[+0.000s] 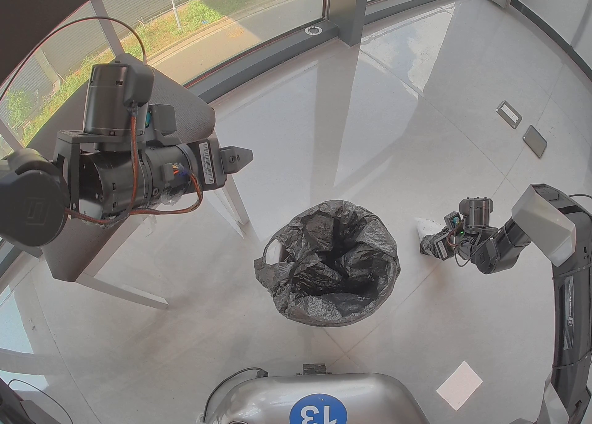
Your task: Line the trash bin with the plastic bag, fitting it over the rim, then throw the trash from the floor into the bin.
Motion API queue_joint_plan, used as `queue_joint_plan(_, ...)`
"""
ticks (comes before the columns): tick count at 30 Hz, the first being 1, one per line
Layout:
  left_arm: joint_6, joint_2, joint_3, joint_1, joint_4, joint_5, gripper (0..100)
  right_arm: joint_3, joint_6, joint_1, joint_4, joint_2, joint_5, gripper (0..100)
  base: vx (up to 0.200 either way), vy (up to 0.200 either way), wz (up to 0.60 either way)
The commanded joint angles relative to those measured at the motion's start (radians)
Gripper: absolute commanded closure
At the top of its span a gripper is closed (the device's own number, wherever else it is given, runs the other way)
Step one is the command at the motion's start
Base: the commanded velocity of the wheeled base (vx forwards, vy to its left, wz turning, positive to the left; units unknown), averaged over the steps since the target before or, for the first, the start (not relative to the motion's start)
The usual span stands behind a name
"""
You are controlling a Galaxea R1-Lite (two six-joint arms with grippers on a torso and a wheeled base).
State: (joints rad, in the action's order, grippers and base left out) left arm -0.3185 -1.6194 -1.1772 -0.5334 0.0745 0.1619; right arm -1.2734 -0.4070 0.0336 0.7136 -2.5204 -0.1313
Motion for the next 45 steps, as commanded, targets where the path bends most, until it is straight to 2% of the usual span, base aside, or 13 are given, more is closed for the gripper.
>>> queue_joint_plan(1,-0.001,-0.002,0.008,0.000,0.001,-0.001,0,0.026,-0.001,0.000,0.003,0.015,-0.004,100,0.000,0.000,0.00)
queue_joint_plan(6,-0.001,-0.002,0.008,0.000,0.001,0.001,0,0.103,-0.007,-0.011,0.024,0.114,-0.007,100,0.000,0.000,0.00)
queue_joint_plan(11,0.003,-0.001,0.011,-0.002,0.001,0.001,0,0.236,-0.050,-0.027,0.073,0.307,-0.007,100,0.000,0.000,0.00)
queue_joint_plan(16,0.038,0.001,0.073,-0.007,0.061,-0.001,0,0.399,-0.110,0.011,0.119,0.560,0.004,100,0.000,0.000,0.00)
queue_joint_plan(18,0.088,0.006,0.143,-0.013,0.165,-0.010,0,0.473,-0.121,0.058,0.119,0.693,0.005,100,0.000,0.000,0.00)
queue_joint_plan(21,0.113,0.009,0.203,-0.017,0.228,-0.018,0,0.528,-0.122,0.117,0.121,0.809,0.013,100,0.000,0.000,0.00)
queue_joint_plan(28,0.119,0.073,0.218,-0.025,0.245,-0.030,0,0.582,-0.115,0.324,0.073,1.017,0.027,100,0.000,0.000,0.00)
queue_joint_plan(35,0.119,0.138,0.222,-0.010,0.243,-0.030,0,0.592,-0.105,0.437,0.021,1.042,0.033,100,0.000,0.000,0.00)
queue_joint_plan(39,0.119,0.188,0.226,0.036,0.243,-0.047,0,0.612,-0.069,0.523,-0.062,1.042,0.033,100,0.000,0.000,0.00)
queue_joint_plan(45,0.121,0.214,0.220,0.104,0.260,-0.079,0,0.600,-0.001,0.597,-0.161,0.985,0.033,100,0.000,0.000,0.00)
